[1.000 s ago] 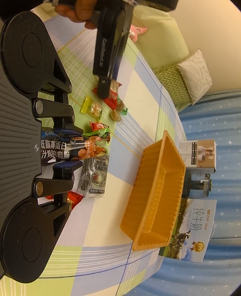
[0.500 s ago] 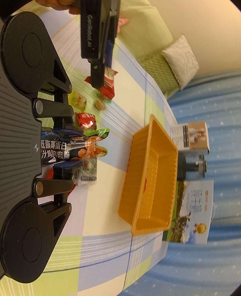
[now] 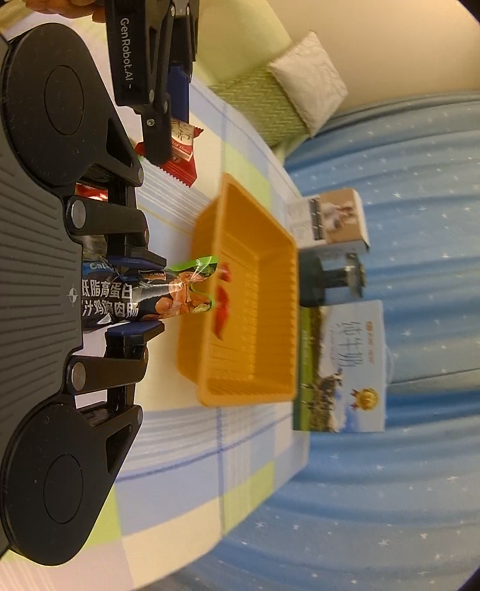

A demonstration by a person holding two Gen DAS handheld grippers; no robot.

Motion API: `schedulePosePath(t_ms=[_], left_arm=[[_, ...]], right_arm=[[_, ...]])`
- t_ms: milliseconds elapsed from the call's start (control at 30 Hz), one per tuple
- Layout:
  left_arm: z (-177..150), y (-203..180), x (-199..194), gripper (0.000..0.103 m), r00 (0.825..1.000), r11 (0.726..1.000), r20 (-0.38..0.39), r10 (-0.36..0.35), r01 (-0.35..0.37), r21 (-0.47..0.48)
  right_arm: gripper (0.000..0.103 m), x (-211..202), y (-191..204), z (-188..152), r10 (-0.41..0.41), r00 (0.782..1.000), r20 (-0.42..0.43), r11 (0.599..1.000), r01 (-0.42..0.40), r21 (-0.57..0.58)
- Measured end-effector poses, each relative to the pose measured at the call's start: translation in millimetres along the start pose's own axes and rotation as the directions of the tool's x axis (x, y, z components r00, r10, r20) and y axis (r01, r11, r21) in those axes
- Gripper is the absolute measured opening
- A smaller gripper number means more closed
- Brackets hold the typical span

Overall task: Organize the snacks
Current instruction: 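Carry the red-and-gold candy and dark snack stick over the orange tray, then open the left tool over the tray while the right tool releases the snack stick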

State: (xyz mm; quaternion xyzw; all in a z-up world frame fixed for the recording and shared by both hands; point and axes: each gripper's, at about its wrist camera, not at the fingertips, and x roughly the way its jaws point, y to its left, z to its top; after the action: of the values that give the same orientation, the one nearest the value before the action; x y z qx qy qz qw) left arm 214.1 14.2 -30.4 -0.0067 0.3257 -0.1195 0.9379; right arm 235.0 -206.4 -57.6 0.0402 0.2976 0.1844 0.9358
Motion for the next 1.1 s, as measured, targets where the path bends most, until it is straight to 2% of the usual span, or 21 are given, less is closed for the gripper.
schedulePosePath(t_ms=[433, 833, 1100], left_arm=[[55, 11, 49, 0.042, 0.999, 1.000, 0.045, 0.005, -0.005, 0.015], [78, 31, 95, 0.042, 0.999, 0.999, 0.022, 0.030, -0.030, -0.012], [80, 41, 118, 0.042, 0.999, 0.999, 0.003, 0.045, -0.045, -0.028]], right_arm=[[0.030, 33, -20, 51, -0.021, 0.998, 0.052, 0.997, 0.018, 0.069], [0.030, 85, -29, 81, -0.052, 0.997, 0.054, 0.997, 0.048, 0.059], [0.030, 115, -47, 86, -0.082, 0.996, 0.022, 0.993, 0.080, 0.087]])
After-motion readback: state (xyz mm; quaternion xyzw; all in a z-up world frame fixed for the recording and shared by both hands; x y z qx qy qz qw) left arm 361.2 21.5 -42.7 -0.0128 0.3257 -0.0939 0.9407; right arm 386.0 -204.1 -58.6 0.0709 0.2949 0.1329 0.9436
